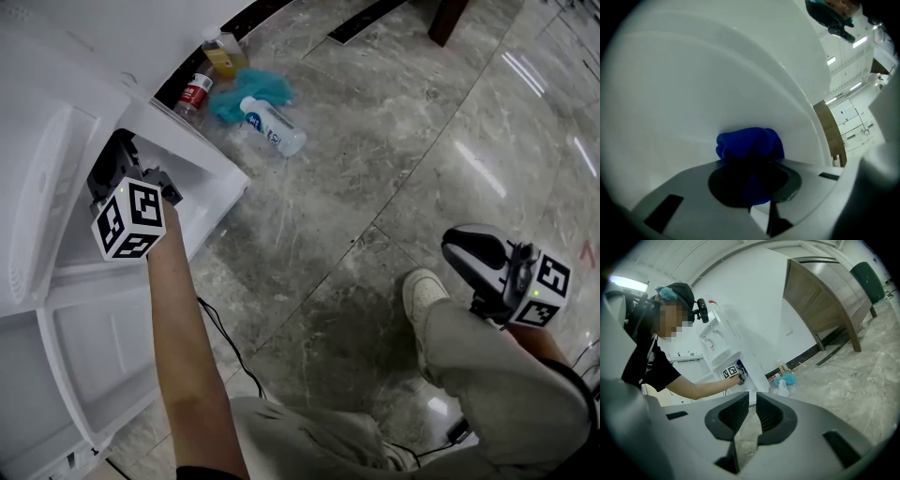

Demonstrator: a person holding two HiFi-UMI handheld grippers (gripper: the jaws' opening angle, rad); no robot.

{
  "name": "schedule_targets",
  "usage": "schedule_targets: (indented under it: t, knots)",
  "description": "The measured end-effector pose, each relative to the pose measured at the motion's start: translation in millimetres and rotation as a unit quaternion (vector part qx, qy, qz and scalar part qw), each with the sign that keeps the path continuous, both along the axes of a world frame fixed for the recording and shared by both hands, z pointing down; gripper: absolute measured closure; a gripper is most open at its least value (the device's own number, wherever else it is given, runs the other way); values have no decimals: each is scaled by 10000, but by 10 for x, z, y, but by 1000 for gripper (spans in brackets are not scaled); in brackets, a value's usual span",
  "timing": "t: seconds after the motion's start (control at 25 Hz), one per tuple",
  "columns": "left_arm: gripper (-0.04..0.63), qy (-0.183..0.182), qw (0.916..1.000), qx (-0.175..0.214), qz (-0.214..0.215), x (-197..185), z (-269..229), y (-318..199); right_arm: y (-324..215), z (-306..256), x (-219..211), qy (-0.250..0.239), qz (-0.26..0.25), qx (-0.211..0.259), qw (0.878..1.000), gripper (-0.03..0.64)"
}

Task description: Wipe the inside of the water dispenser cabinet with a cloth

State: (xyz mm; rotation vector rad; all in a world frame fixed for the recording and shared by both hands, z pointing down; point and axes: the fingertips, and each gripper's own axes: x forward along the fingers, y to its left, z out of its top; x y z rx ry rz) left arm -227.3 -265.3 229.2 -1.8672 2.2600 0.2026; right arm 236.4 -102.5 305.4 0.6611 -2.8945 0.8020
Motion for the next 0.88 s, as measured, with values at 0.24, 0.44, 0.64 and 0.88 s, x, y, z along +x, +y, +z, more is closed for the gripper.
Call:
schedule_targets:
  t: [0.24, 0.44, 0.64, 0.88]
  knots:
    - [538, -129, 9993, -287, -186, -213, 19, -187, -16, 11, 64, -19, 72, -37, 10000, 575]
    - [538, -278, 9984, -422, -271, -308, 9, -295, 19, 42, 113, 6, 92, -64, 9999, 575]
    - [538, -362, 9983, -419, -151, -196, 18, -188, 53, 52, 83, -16, 41, -98, 9999, 575]
    - [537, -776, 9948, -437, 486, 261, 122, 205, 110, 76, -24, -52, -89, -115, 9999, 575]
